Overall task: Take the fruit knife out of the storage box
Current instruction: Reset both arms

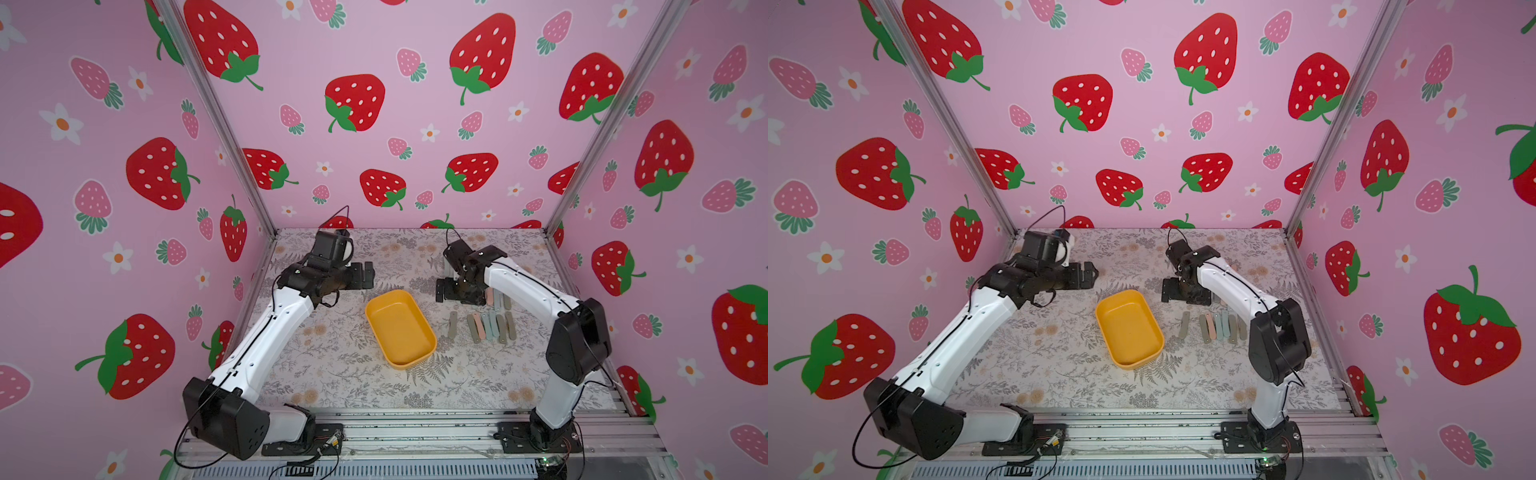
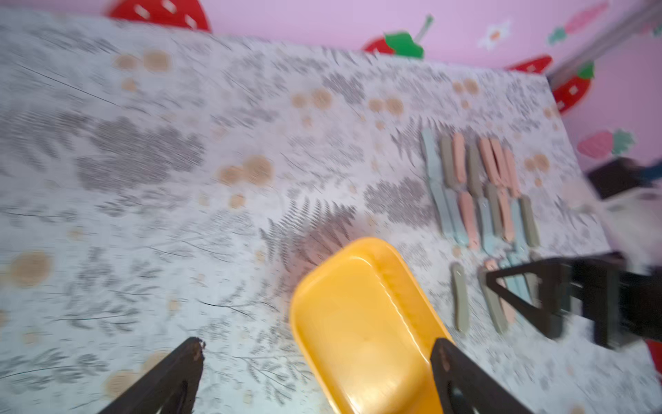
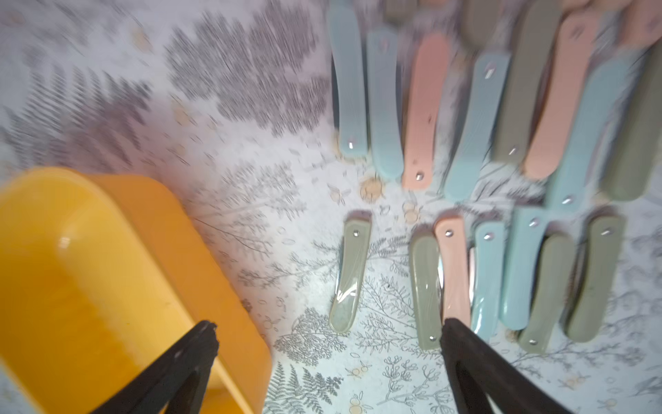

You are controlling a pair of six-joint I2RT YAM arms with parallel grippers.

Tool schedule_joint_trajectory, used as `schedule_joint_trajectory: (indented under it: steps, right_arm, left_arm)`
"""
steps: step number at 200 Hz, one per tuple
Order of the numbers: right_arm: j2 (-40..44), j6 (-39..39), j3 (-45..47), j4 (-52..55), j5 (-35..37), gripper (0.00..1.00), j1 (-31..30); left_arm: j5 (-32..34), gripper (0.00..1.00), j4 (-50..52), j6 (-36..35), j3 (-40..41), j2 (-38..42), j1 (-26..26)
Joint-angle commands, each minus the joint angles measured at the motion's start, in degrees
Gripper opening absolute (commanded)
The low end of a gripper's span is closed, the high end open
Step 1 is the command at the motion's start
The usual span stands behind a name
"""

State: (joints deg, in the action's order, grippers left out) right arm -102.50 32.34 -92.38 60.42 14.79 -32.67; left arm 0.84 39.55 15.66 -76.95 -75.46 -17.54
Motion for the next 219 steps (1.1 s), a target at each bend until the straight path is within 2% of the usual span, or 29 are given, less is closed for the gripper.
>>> schedule_joint_trajectory:
  steps: [1, 15, 28, 42, 48, 54, 80, 97, 116, 124, 132, 138, 143, 151, 165, 179, 187, 194, 200, 209, 219]
  right_arm:
    - [4.60, -5.17, -1.82, 0.96, 9.70, 0.99, 1.85]
    - [7.92, -9.22, 2.97, -5.80, 11.97, 0.99, 5.07]
    - [12.09, -11.91, 12.94, -17.16, 13.44, 0.99, 8.58]
    - [15.99, -17.86, 25.81, -32.06, 19.18, 0.99, 11.13]
    - [16.92, -19.67, 31.23, -38.27, 22.80, 0.99, 11.63]
    - [17.54, -21.84, 35.56, -43.29, 23.45, 0.99, 12.63]
    - [19.11, -21.65, 49.12, -61.14, 18.37, 0.99, 19.20]
    - [18.40, -26.96, 57.40, -78.44, 16.33, 0.99, 20.95]
    - [16.35, -35.11, 61.92, -95.10, 12.40, 0.99, 21.65]
    - [15.36, -34.49, 63.86, -102.07, 11.77, 0.99, 22.26]
    - [14.62, -33.67, 64.43, -102.60, 8.25, 0.99, 23.63]
    - [14.08, -33.33, 64.57, -103.76, 8.26, 0.99, 24.11]
    - [14.07, -32.49, 64.91, -104.08, 8.81, 0.99, 24.54]
    - [14.65, -30.88, 66.17, -105.83, 8.12, 0.99, 25.63]
    - [15.27, -28.46, 70.54, -112.19, 5.04, 0.99, 27.95]
    - [11.11, -27.12, 73.84, -122.90, 3.10, 0.99, 30.05]
    - [11.63, -26.65, 72.30, -117.86, 2.76, 0.99, 30.27]
    - [12.98, -25.71, 69.38, -109.83, 1.98, 0.99, 30.68]
    - [11.94, -25.48, 67.98, -109.42, 1.97, 0.99, 31.21]
    - [11.53, -25.48, 67.92, -110.28, 2.02, 0.99, 31.35]
    - [12.32, -25.31, 67.69, -108.20, 1.99, 0.99, 31.40]
  left_arm:
    - [13.50, 0.99, -5.22, -5.53, 6.49, 3.73, 2.14]
    - [18.99, 0.99, -14.77, -7.19, 14.78, 6.50, 2.83]
    - [23.02, 0.99, -26.74, -7.58, 24.93, 9.92, 3.99]
    - [23.83, 0.99, -38.57, -6.79, 35.64, 13.79, 6.15]
    - [23.82, 0.99, -41.50, -6.43, 39.19, 14.77, 6.94]
    - [23.34, 0.99, -43.82, -6.25, 41.69, 15.03, 7.60]
    - [21.17, 0.99, -46.33, -5.75, 45.92, 12.92, 8.80]
    - [22.59, 0.99, -52.67, -6.42, 48.95, 11.28, 8.92]
    - [22.96, 0.99, -57.93, -5.52, 49.77, 6.21, 11.03]
    - [23.07, 0.99, -61.29, -5.79, 50.70, 3.73, 11.48]
    - [23.40, 0.99, -66.43, -6.38, 52.37, 1.61, 11.43]
    - [23.99, 0.99, -68.13, -7.34, 52.51, 0.78, 11.40]
    - [22.61, 0.99, -69.96, -8.32, 53.08, 0.69, 11.35]
    - [21.38, 0.99, -78.68, -10.42, 55.50, -0.61, 11.22]
    - [18.97, 0.99, -83.30, -14.06, 55.97, -2.57, 11.26]
    - [15.09, 0.99, -94.19, -14.70, 58.20, -9.49, 12.59]
    - [14.37, 0.99, -99.08, -15.50, 57.45, -14.31, 13.08]
    - [13.97, 0.99, -92.06, -15.10, 53.89, -14.59, 13.35]
    - [11.00, 0.99, -82.55, -13.55, 50.83, -12.81, 14.67]
    - [7.93, 0.99, -86.55, -12.37, 51.49, -14.19, 17.19]
    - [7.87, 0.99, -82.83, -12.36, 50.88, -13.05, 17.11]
